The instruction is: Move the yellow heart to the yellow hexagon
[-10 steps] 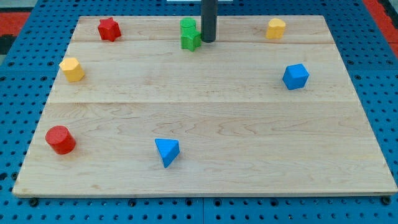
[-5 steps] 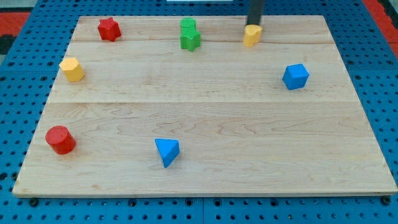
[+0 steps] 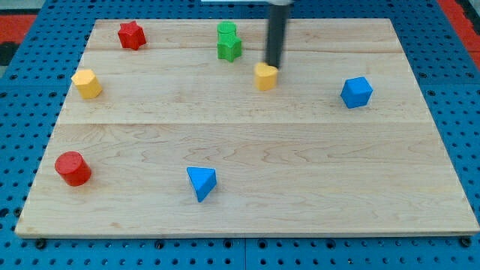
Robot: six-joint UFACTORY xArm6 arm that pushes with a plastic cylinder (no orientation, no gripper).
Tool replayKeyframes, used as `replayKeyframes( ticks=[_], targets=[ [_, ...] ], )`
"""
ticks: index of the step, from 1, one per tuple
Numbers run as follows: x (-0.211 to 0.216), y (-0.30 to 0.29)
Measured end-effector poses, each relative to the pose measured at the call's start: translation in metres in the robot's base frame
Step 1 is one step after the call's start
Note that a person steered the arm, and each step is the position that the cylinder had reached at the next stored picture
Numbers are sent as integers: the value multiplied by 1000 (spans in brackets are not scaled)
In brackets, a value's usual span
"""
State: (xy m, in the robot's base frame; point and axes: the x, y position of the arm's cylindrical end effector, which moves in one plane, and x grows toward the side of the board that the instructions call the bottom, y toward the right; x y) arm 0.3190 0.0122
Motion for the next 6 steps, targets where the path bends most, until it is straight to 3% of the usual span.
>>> replayKeyframes(
  ticks=[1, 2, 3, 5, 6],
  targets=[
    [-7, -3],
    [11, 20],
    [71, 10],
    [68, -138],
    [52, -177]
  ],
)
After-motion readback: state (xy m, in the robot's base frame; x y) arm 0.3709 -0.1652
